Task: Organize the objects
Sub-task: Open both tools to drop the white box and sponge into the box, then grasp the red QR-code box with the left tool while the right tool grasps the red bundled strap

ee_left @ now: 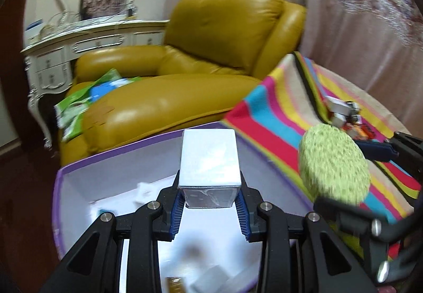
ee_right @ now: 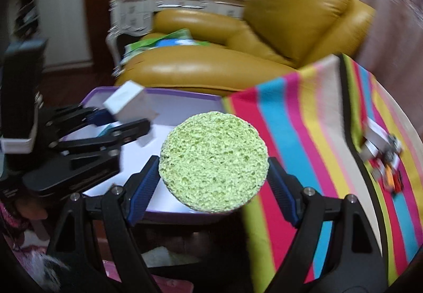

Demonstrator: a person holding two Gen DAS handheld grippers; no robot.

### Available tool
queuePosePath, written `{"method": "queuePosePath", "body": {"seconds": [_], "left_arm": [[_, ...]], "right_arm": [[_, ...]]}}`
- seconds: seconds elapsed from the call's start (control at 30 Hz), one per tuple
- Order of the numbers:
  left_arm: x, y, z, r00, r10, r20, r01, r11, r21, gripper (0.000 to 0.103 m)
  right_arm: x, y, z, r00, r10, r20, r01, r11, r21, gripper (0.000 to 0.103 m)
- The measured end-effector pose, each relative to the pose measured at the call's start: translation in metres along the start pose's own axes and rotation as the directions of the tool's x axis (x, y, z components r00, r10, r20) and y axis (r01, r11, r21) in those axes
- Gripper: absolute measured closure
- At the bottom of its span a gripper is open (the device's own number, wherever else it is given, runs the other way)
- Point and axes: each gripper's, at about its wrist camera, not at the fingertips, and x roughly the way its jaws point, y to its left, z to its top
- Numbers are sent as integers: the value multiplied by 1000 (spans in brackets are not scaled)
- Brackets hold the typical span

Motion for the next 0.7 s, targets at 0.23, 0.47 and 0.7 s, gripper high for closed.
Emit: {"method": "queuePosePath", "body": {"seconds": [0.23,0.47,0.7], "left_arm": [[1,51,-4,981,191,-38,-193,979,-61,28],[-6,56,9,981,192,-13,-191,969,-157,12],[21,-74,32,997,-68,-35,70,996,61,10]], "right_arm": [[29,47,8,981,183,-65,-189,975,-113,18],[28,25,-6,978,204,-36,-206,978,-29,16],[2,-100,-55,997,-81,-9,81,968,237,11]]}}
